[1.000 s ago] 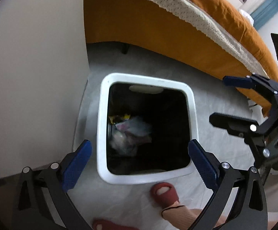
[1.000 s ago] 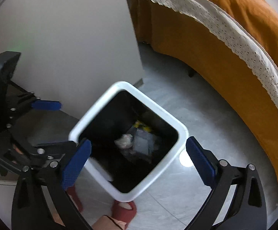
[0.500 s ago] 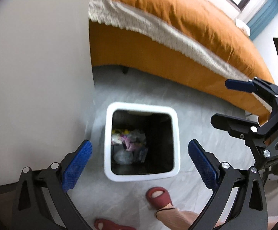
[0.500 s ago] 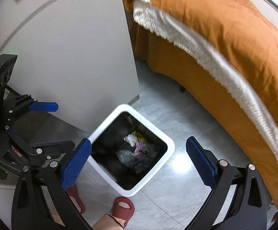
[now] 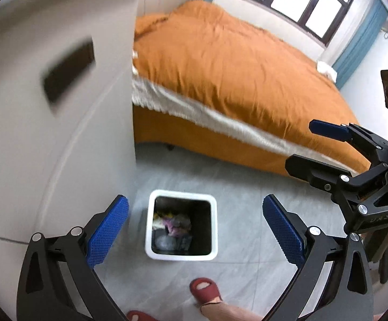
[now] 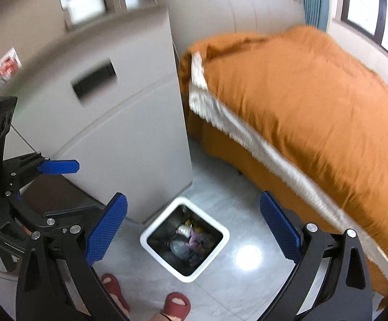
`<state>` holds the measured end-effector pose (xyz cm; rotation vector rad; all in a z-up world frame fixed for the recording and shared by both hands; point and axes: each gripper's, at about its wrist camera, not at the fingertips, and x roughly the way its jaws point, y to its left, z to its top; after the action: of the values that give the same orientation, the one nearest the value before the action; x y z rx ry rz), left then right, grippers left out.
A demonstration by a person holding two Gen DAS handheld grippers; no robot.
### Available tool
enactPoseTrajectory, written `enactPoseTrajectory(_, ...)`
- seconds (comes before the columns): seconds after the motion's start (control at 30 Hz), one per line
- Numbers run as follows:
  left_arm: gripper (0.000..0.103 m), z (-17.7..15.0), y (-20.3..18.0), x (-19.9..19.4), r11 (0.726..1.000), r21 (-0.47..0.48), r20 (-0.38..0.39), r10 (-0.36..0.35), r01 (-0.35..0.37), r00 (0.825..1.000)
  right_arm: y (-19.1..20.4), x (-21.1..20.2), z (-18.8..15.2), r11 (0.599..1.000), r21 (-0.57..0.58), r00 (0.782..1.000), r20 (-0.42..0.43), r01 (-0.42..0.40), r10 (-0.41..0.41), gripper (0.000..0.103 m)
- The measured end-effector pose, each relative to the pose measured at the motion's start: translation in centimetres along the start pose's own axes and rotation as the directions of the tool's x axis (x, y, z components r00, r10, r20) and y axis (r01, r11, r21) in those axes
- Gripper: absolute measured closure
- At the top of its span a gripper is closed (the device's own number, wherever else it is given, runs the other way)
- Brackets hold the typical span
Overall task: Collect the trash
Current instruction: 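Move both tools back over the desk toward the remaining trash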
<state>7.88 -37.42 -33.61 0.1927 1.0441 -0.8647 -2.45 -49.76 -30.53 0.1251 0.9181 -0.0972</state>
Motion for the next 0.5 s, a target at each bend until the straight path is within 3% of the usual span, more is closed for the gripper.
enactPoseTrajectory(0.3,0.005,1.8,-1.6,-10.8,0.997,-0.017,0.104,0.082,-0.081,0.991,2.2,-7.9,4.7,1.000,-0.026,0.988,0.154,-0.006,0.010,0.005)
enactPoseTrajectory(0.5,0.005,2.2,-0.3,-18.3,0.986,-0.063,0.189,0.166,-0.157,0.968,6.3,-11.6,8.0,0.993,-0.102,0.968,0.238,-0.063,0.086,0.005)
